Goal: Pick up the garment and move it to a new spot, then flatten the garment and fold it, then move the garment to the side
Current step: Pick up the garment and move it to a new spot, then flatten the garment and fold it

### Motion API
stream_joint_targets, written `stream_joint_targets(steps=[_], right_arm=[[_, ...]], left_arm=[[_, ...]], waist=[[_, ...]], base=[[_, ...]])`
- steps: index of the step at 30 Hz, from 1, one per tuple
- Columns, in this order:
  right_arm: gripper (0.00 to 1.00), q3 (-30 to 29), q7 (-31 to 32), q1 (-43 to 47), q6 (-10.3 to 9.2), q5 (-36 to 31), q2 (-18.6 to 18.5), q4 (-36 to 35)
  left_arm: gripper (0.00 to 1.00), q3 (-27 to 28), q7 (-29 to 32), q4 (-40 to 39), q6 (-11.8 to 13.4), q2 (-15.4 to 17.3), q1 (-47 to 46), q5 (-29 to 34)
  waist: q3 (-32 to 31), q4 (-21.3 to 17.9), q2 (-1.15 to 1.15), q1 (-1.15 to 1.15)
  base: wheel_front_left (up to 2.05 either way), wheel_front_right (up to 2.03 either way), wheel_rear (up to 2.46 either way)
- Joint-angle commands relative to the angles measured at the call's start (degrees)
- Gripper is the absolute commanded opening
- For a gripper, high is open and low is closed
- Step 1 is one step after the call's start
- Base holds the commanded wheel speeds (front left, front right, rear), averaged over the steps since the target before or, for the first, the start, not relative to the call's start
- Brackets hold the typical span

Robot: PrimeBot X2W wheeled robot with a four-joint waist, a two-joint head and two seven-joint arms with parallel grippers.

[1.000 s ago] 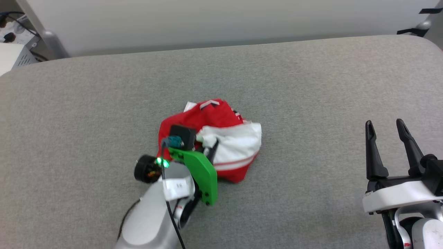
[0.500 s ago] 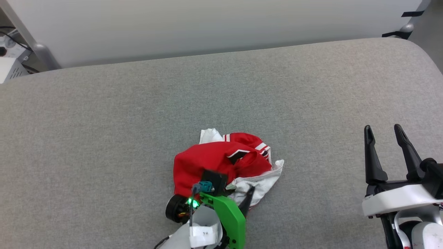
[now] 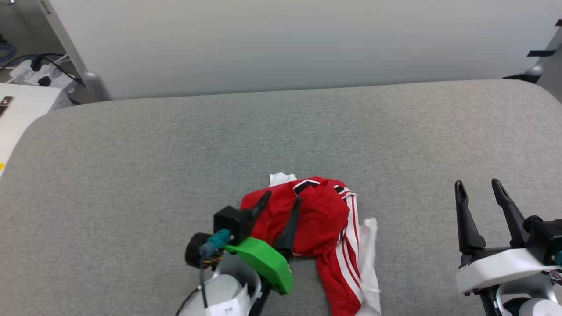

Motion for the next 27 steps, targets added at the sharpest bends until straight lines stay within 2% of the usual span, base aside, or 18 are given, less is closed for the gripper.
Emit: stream_joint_targets(steps=[1, 4, 5, 11, 19, 27], right_arm=[[1.00, 0.14, 0.29, 0.92, -0.05, -0.09, -0.06, -0.27], [1.00, 0.26, 0.77, 1.53, -0.05, -0.04, -0.06, -0.39], [1.00, 0.22, 1.42, 2.26, -0.05, -0.08, -0.06, -0.74], [1.00, 0.09, 2.84, 3.57, -0.05, -0.49, -0.06, -1.28], [1.00, 0.06, 4.34, 5.42, -0.05, -0.56, -0.06, -2.85], [1.00, -0.21, 6.34, 5.58, -0.05, 0.21, -0.06, -2.10]], left_arm=[[1.00, 1.15, -0.71, -0.94, 0.81, 1.29, 1.17, -0.08], [1.00, 3.67, -1.38, -2.99, 2.44, 3.16, 1.86, 0.48], [1.00, 6.40, -1.74, -5.37, 3.78, 5.10, 3.04, 0.95], [1.00, 10.11, -1.92, -10.03, 5.26, 8.75, 6.17, 2.03], [1.00, 11.47, -1.51, -14.64, 6.82, 10.75, 10.30, 2.36], [1.00, 11.32, -0.39, -16.03, 7.56, 11.34, 10.67, 2.28]], waist=[[-1.27, 1.24, 0.00, 0.00], [-1.97, 1.80, 0.00, 0.00], [-2.52, 2.32, 0.00, 0.00], [-3.03, 3.03, 0.00, 0.00], [-3.07, 3.45, 0.00, 0.00], [-2.63, 3.91, 0.00, 0.00]], base=[[0.00, 0.00, 0.00], [0.00, 0.00, 0.00], [0.00, 0.00, 0.00], [0.00, 0.00, 0.00], [0.00, 0.00, 0.00], [0.00, 0.00, 0.00]])
